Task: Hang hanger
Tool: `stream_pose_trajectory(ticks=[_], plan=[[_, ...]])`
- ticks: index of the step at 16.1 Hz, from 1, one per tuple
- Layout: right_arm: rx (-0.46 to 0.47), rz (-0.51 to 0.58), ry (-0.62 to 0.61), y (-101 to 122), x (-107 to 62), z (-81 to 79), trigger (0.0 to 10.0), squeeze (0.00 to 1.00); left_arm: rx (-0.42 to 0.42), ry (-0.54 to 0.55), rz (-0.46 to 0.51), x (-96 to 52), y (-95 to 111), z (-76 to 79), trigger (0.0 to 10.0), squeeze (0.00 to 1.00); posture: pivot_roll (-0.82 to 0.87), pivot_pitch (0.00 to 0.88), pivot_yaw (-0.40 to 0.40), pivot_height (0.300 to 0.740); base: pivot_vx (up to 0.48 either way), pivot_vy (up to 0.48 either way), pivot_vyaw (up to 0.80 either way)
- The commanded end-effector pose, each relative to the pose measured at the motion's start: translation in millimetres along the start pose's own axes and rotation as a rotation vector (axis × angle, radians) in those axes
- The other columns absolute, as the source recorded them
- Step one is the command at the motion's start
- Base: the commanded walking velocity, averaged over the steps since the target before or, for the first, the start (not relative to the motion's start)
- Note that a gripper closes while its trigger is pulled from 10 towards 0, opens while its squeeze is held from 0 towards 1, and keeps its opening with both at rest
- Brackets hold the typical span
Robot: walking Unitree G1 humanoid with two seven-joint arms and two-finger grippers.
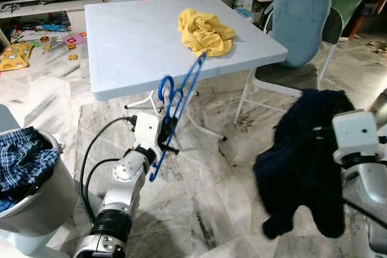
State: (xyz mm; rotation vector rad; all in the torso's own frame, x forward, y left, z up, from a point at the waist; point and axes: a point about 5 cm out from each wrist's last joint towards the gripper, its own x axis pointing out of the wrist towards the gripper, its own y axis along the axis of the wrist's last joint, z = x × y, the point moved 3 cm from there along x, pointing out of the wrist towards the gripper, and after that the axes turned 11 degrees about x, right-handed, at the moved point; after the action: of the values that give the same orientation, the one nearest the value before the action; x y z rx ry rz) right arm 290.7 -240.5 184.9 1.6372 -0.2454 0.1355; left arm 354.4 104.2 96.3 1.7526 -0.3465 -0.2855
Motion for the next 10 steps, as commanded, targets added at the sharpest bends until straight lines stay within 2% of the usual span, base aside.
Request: stream_pose_trajectory(ticks=[1,5,9,10], plan=[[0.012,0.04,0.042,12.1,0.0,-10.2,0.0,0.0,0.012,0.032,0.0,0.3,4.6,-3.8,10.0,0.0,0.05,0.0,-0.051,0.74,0.0,0.0,0.0],[0.05,0.063,0.057,17.4,1.8,-19.7,0.0,0.0,0.028,0.088,0.003,2.6,8.4,-11.9,10.0,0.0,0.05,0.0,-0.063,0.74,0.263,0.0,0.0],[0.05,0.078,0.083,20.9,5.8,-26.5,0.0,0.0,0.051,0.123,0.014,3.6,13.7,-17.5,10.0,0.0,0.06,0.0,-0.059,0.74,0.339,0.0,0.0],[0.05,0.071,0.086,19.3,6.8,-27.7,10.0,0.0,0.058,0.133,0.016,4.0,15.1,-19.6,10.0,0.0,0.07,0.0,-0.056,0.74,0.356,0.0,0.0]])
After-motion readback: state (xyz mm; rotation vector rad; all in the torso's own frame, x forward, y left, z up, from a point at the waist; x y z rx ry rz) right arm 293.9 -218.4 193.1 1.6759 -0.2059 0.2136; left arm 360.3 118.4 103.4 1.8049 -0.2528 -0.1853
